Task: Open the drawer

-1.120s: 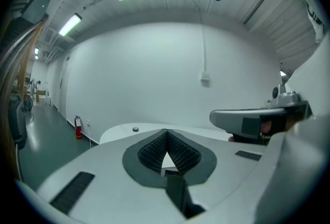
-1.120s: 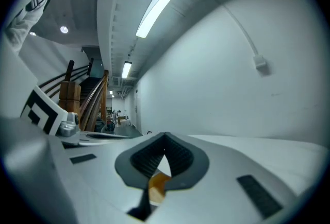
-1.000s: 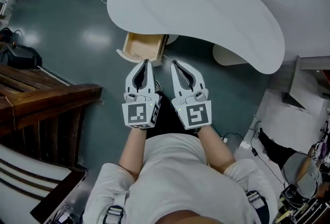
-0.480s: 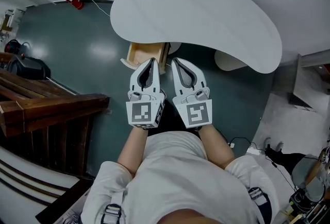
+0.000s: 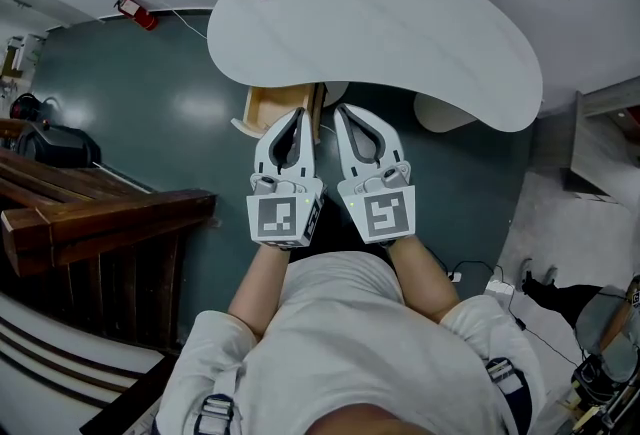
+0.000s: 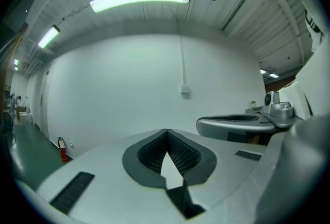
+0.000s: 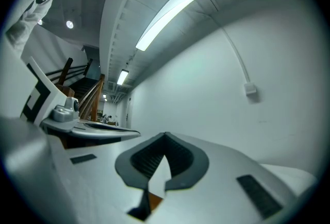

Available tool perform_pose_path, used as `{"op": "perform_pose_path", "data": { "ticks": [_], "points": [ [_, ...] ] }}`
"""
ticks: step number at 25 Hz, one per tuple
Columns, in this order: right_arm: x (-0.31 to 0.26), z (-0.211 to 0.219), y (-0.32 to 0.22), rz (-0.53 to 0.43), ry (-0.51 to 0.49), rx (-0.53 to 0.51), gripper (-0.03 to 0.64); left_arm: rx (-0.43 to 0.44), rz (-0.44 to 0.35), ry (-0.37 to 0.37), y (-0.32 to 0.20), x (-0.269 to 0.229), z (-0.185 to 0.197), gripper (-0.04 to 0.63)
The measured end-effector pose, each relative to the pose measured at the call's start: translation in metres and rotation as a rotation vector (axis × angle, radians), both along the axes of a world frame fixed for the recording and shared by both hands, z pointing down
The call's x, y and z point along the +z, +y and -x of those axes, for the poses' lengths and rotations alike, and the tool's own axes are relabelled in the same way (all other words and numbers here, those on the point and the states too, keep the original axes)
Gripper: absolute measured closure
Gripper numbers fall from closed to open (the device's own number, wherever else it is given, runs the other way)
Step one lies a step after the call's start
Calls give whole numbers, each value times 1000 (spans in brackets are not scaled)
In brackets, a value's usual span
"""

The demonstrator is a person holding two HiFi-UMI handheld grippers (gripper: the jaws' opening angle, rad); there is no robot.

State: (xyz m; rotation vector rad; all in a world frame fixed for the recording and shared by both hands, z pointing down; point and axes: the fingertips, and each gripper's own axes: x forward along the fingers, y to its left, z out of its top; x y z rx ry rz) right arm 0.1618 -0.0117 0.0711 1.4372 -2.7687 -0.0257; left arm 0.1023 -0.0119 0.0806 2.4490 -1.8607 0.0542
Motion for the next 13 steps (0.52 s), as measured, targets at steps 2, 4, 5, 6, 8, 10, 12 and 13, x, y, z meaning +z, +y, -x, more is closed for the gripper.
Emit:
{"op": "perform_pose_path", "data": {
  "ticks": [2,4,5,6,8,10,12,13],
  "points": [
    [-1,-1,1,-5,3,1,604,8,-5,-1,0,-1,-3,589],
    [-2,-2,3,-9,5,2,604,12,-9,0,1,-1,-5,590],
    [-2,-3,3,-13,9,2,604,11,-10,0,1,-1,-6,589],
    [-3,-4,4,-18,15,3,604,10,-10,0,2,-1,-7,589],
    [-3,-5,7,-25,22,9,604,8,-11,0,4,-1,-6,589],
    [-2,-6,9,-22,19,20,604,10,-11,0,5,0,-6,591],
    [-2,-9,10,-16,12,33,604,14,-12,0,6,0,-7,589],
    [-1,-11,10,-12,8,39,604,16,-13,0,6,1,-8,589]
  ]
}}
